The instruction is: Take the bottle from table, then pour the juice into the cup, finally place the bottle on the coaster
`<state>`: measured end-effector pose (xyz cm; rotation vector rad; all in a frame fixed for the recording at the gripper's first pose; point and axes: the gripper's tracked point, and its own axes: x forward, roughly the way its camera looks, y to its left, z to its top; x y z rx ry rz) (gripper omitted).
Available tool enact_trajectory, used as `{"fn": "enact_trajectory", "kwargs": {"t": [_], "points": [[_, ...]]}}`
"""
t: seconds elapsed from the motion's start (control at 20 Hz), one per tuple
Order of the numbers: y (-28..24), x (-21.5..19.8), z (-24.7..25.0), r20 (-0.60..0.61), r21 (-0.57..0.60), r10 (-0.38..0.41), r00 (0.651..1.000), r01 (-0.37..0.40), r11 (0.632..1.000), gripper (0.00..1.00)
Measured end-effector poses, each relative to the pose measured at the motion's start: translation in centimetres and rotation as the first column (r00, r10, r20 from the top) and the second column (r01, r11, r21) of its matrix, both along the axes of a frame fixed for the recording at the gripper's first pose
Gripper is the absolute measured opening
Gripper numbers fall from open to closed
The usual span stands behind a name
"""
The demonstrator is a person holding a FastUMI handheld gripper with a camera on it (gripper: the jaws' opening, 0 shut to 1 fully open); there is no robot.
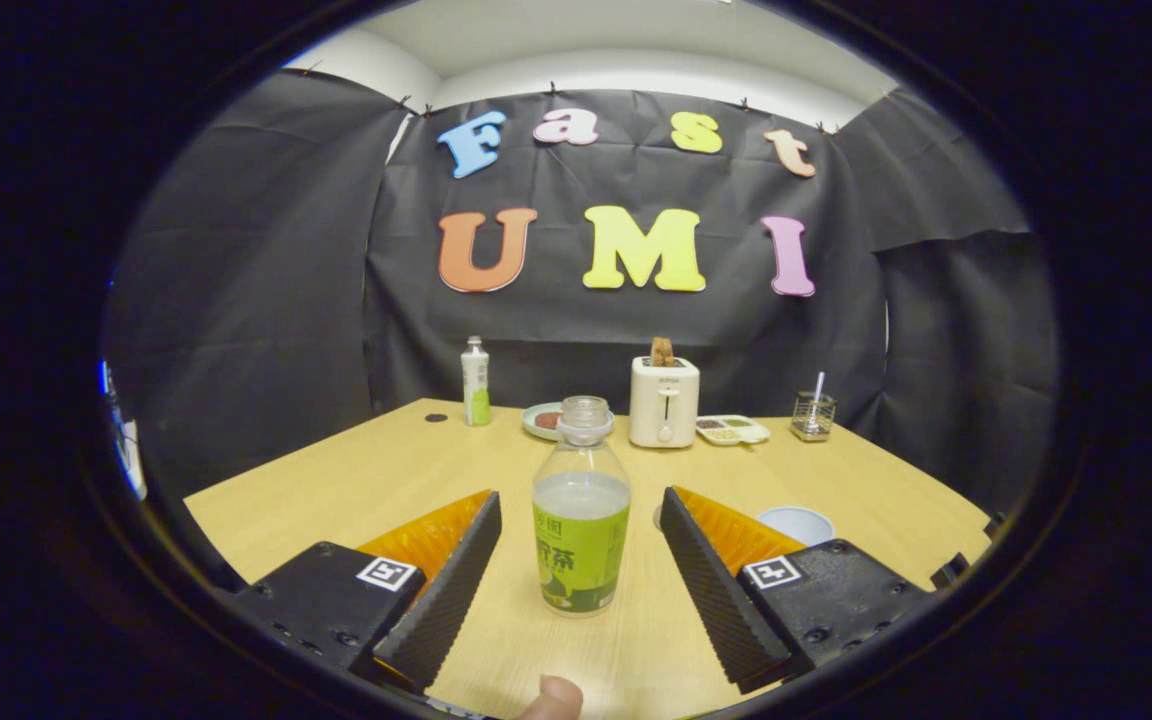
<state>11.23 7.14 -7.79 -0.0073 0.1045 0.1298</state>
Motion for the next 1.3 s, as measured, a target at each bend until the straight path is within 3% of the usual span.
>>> {"fn": "enact_trajectory", "kwargs": {"t": [0.35,0.5,0.7,0.85,0.95,1.3], "points": [[0.4,4.1,-1.9,0.062,0.016,-0.043,0.997,0.042,0.999,1.00],[1.7,6.1,-2.8,0.076,0.048,-0.019,0.997,0.015,0.999,1.00],[1.5,6.6,-3.3,0.080,0.027,-0.036,0.996,0.034,0.999,1.00],[1.7,7.4,-2.8,0.066,0.005,-0.048,0.997,0.047,0.999,0.90],[0.6,7.0,-2.7,0.038,-0.035,-0.096,0.995,0.097,0.995,0.81],[0.3,6.0,0.3,-0.005,0.112,-0.091,0.996,0.091,0.990,0.80]]}}
